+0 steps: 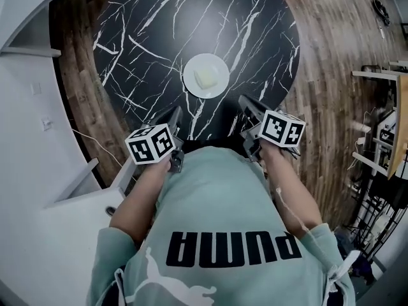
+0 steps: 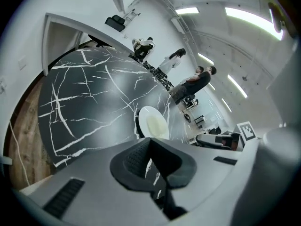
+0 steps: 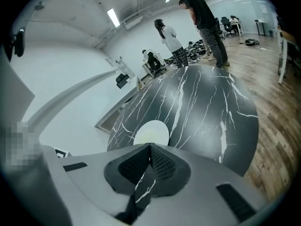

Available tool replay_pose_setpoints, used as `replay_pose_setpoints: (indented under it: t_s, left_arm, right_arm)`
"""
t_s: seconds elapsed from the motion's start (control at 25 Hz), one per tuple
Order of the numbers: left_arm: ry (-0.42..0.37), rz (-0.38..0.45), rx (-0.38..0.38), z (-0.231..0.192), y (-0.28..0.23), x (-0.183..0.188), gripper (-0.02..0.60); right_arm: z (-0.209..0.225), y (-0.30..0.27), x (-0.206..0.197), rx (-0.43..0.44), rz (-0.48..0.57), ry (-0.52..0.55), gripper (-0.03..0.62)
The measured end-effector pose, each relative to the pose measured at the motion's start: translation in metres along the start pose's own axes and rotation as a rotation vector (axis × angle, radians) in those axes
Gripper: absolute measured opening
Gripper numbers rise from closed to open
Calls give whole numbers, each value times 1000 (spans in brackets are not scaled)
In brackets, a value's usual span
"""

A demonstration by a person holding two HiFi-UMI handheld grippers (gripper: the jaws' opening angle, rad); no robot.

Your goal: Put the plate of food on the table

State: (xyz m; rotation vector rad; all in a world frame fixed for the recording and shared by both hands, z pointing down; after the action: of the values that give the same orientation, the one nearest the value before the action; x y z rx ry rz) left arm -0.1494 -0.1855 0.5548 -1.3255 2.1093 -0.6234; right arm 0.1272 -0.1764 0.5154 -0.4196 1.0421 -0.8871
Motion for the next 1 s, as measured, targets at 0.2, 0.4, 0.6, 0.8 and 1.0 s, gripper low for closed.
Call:
replay_pose_setpoints:
  t_s: [0.2, 0.4, 0.6, 0.8, 1.0]
  left_arm:
    - [-82, 1, -92, 27, 20, -10, 8]
    - [-165, 33, -133, 51, 33, -15, 8]
    - [-162, 58, -141, 70, 44, -44, 8]
    - [-206, 84, -123, 99, 53, -88, 8]
    - [-206, 169, -84, 120, 75, -141, 7]
  right_arm:
    - [-19, 28, -15, 14, 5, 4, 9]
    - [-32, 43, -9, 47, 49, 44, 9]
    - [-32, 73, -21, 62, 100, 62, 9]
    - [-22, 115, -46, 76, 117, 93, 9]
    - [-11, 156, -80, 124, 113, 111, 9]
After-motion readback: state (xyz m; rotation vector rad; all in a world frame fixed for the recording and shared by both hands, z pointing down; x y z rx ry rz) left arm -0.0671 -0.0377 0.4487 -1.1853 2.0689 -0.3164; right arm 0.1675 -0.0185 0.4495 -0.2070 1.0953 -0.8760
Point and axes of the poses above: the fingertips, and each gripper's own axes: y backward along the fingers, z to its right, x out of its top, the point moved 8 cm from there along y, backward along the fingers, and after that the axes turned 13 degrees about y, right-handed, at the moved point
